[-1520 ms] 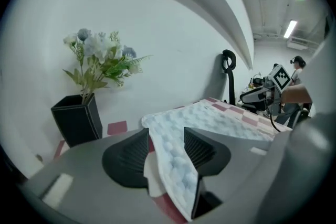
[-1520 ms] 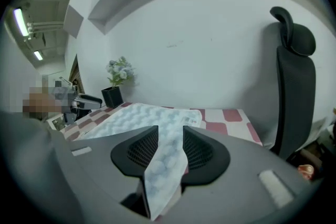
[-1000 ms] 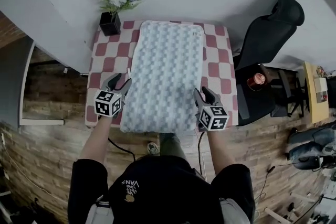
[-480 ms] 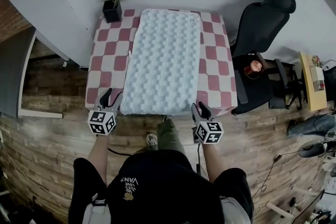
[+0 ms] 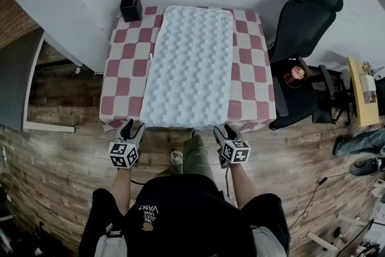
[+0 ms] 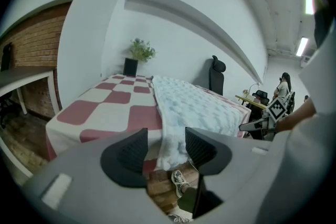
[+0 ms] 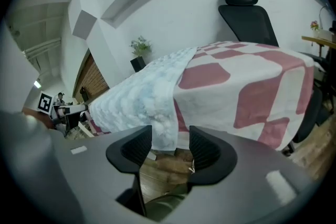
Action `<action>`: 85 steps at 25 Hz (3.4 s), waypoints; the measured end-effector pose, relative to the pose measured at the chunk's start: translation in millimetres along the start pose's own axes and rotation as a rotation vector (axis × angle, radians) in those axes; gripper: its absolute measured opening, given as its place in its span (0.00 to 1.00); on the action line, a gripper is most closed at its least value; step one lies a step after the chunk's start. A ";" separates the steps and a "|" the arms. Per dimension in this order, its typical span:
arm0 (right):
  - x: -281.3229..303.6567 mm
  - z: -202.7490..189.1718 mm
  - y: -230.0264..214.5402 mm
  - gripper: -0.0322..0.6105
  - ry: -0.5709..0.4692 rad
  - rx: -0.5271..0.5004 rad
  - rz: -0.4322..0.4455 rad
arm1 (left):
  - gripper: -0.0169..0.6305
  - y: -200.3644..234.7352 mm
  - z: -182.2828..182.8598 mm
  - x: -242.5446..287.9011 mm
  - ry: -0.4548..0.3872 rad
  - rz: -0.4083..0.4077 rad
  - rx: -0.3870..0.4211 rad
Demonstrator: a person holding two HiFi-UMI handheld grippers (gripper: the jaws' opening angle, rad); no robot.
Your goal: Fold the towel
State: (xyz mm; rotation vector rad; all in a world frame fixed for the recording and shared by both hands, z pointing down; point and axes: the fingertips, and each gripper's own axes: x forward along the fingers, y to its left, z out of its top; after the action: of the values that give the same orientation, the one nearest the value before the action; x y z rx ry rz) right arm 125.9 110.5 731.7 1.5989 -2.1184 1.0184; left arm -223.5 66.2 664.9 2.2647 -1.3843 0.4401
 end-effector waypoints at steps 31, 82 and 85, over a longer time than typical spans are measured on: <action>-16.8 -20.5 24.0 0.08 0.042 -0.064 0.176 | 0.08 -27.4 -39.6 2.8 0.182 -0.211 -0.089; -55.3 388.0 4.2 0.07 -0.552 0.004 0.503 | 0.08 -45.6 323.5 113.0 -0.321 -0.530 -0.018; -17.7 405.7 -11.6 0.07 -0.509 0.016 0.496 | 0.08 -30.9 331.4 155.8 -0.289 -0.494 -0.071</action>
State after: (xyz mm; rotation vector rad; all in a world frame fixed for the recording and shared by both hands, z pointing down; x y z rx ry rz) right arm 213.5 -157.4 439.1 1.4875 -2.9615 0.8106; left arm -114.0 -213.2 452.7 2.5676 -0.8849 -0.1009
